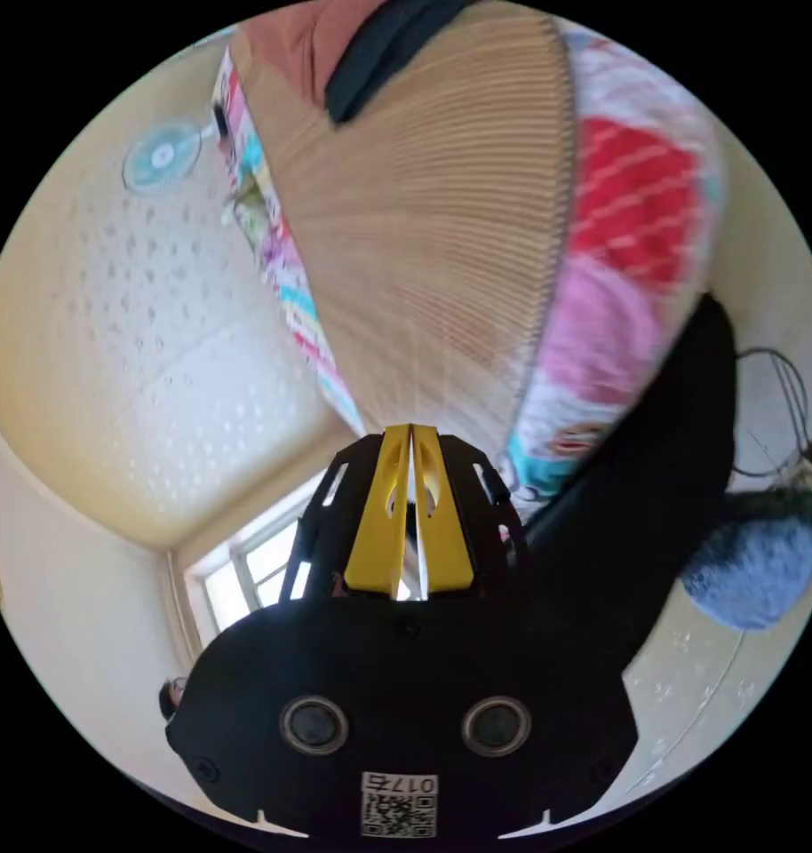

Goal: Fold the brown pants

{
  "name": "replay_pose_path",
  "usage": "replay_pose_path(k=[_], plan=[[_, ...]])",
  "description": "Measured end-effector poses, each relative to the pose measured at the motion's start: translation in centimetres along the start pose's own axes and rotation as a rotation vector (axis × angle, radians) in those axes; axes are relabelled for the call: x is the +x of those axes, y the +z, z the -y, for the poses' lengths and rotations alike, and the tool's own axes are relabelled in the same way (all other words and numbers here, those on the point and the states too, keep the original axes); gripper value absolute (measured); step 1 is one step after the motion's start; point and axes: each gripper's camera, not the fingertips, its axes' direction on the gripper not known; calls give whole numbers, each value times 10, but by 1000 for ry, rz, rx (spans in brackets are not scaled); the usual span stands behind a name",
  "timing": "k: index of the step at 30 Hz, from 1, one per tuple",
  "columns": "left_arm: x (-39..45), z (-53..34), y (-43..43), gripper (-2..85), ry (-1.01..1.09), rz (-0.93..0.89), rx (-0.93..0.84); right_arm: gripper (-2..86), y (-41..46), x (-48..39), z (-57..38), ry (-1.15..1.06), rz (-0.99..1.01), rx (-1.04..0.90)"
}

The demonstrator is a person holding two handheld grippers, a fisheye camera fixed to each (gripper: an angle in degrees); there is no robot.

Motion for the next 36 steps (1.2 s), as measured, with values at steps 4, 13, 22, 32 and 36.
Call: replay_pose_path(k=[4,13,22,32,36], plan=[[-42,-20,-2,31,-286,235,-49,13,-48,60,-50,80,59,158],[73,-3,118,-9,62,693,-361,58,10,172,-88,156,886,583],[200,-72,306,-10,656,1084,-597,90,3,110,8,-43,732,414],[114,-122,344,-10,506,800,-515,128,-3,104,67,81,862,611],[67,-127,314,-10,359,572,-374,140,-18,109,79,176,791,660]])
